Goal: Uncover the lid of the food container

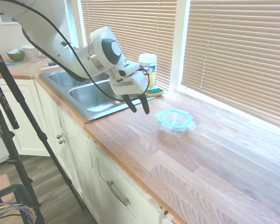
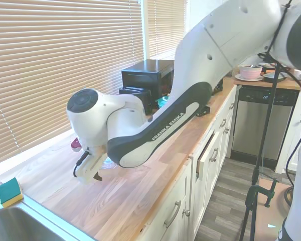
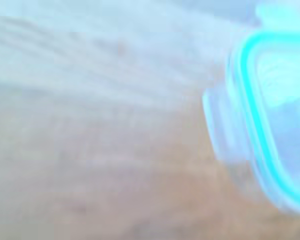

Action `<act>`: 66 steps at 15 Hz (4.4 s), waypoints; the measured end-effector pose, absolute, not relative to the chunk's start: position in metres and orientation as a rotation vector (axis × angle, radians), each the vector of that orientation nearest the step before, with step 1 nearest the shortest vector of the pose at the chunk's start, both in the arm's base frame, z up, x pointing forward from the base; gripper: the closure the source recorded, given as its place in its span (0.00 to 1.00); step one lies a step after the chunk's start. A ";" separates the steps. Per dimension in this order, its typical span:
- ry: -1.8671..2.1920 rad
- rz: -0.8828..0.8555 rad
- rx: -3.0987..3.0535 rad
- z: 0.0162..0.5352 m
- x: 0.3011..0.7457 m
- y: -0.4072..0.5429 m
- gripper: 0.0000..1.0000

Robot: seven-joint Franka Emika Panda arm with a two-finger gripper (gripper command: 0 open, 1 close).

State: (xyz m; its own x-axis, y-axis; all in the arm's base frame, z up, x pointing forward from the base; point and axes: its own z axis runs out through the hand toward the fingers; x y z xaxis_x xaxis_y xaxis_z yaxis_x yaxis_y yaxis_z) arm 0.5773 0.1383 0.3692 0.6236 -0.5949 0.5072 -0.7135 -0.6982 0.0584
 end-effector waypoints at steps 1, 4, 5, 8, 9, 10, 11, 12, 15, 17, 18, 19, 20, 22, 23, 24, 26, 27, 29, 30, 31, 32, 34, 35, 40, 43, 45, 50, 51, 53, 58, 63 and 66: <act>-1.049 0.709 2.569 0.365 0.583 0.143 0.00; -1.017 0.805 2.470 0.352 0.595 0.150 0.00; -0.991 0.827 2.436 0.347 0.598 0.151 0.00; -0.903 0.890 2.357 0.331 0.604 0.153 0.00; -0.876 0.903 2.336 0.326 0.606 0.152 0.00; -0.846 0.914 2.313 0.322 0.608 0.152 0.00; -0.817 0.923 2.292 0.319 0.609 0.153 0.00; -0.789 0.929 2.271 0.315 0.610 0.154 0.00; -0.721 0.930 2.228 0.301 0.607 0.158 0.00; -0.697 0.925 2.207 0.293 0.605 0.162 0.00; -0.689 0.926 2.199 0.289 0.604 0.165 0.00; -0.684 0.925 2.197 0.285 0.602 0.168 0.00; -0.683 0.930 2.196 0.282 0.601 0.170 0.00; -0.686 0.959 2.186 0.280 0.602 0.173 1.00; -0.691 0.977 2.178 0.281 0.603 0.173 1.00; -0.694 0.994 2.170 0.283 0.605 0.173 1.00; -0.695 1.014 2.151 0.284 0.606 0.171 1.00; -0.696 1.017 2.142 0.285 0.607 0.170 1.00; -0.698 1.021 2.128 0.286 0.609 0.166 1.00; -0.699 1.023 2.123 0.287 0.611 0.164 1.00; -0.700 1.024 2.120 0.287 0.612 0.162 1.00; -0.701 1.024 2.117 0.287 0.613 0.161 1.00; -0.700 1.022 2.116 0.285 0.613 0.160 1.00; -0.699 1.020 2.116 0.284 0.613 0.159 1.00; -0.701 1.020 2.115 0.282 0.613 0.159 1.00; -0.705 1.021 2.114 0.283 0.613 0.158 1.00; -0.711 1.025 2.112 0.284 0.614 0.157 1.00; -0.755 1.074 2.107 0.316 0.616 0.158 1.00; -0.775 1.084 2.104 0.327 0.617 0.156 1.00; -0.819 1.101 2.091 0.346 0.619 0.146 1.00; -0.996 1.105 2.071 0.394 0.631 0.089 1.00; -1.305 1.060 2.129 0.435 0.641 0.029 1.00; -1.523 1.005 2.152 0.441 0.645 -0.022 1.00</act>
State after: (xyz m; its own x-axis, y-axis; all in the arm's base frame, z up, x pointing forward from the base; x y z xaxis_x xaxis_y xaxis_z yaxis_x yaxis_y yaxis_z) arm 0.6450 -0.0220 0.4408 0.1846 -0.6907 0.6992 -0.9146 -0.3812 -0.1352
